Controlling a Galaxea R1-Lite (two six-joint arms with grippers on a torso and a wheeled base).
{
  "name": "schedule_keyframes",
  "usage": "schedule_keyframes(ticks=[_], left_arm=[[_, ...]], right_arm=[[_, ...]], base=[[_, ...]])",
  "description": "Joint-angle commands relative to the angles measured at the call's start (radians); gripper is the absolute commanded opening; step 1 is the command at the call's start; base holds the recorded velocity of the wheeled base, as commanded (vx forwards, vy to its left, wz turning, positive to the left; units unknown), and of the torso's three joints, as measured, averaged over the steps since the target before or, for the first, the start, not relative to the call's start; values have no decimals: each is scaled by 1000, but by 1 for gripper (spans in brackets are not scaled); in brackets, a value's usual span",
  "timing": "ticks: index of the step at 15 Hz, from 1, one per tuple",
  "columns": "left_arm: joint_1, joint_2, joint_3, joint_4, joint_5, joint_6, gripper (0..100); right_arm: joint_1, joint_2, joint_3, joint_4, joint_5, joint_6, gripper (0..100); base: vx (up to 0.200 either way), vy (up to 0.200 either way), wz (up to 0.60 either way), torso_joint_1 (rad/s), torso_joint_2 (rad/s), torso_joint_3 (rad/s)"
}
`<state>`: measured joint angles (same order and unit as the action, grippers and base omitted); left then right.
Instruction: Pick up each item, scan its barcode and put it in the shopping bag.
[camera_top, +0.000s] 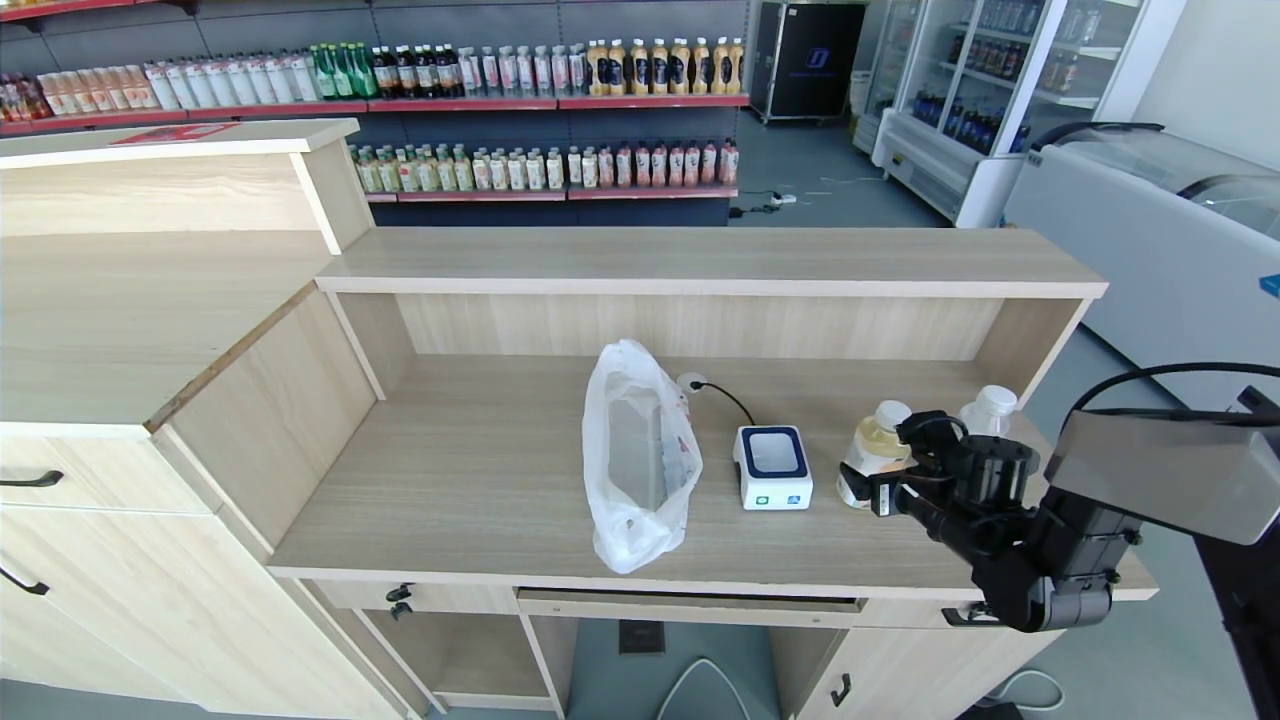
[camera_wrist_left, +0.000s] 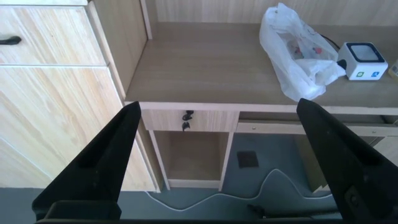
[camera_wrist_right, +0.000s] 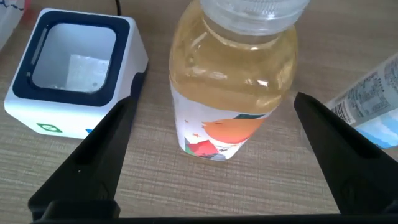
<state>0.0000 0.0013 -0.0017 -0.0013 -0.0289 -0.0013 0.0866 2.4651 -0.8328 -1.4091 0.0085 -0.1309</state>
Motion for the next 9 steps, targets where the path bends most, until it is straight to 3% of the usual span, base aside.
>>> schedule_keyframes(ticks=[1,9], left_arm=[[0,0,0,0,0,0,100],[0,0,0,0,0,0,100]], right_arm=[[18,37,-42,-1,-1,5,100],[38,107,-140,1,-24,33,100]], base=[[0,0,0,0,0,0],[0,0,0,0,0,0]])
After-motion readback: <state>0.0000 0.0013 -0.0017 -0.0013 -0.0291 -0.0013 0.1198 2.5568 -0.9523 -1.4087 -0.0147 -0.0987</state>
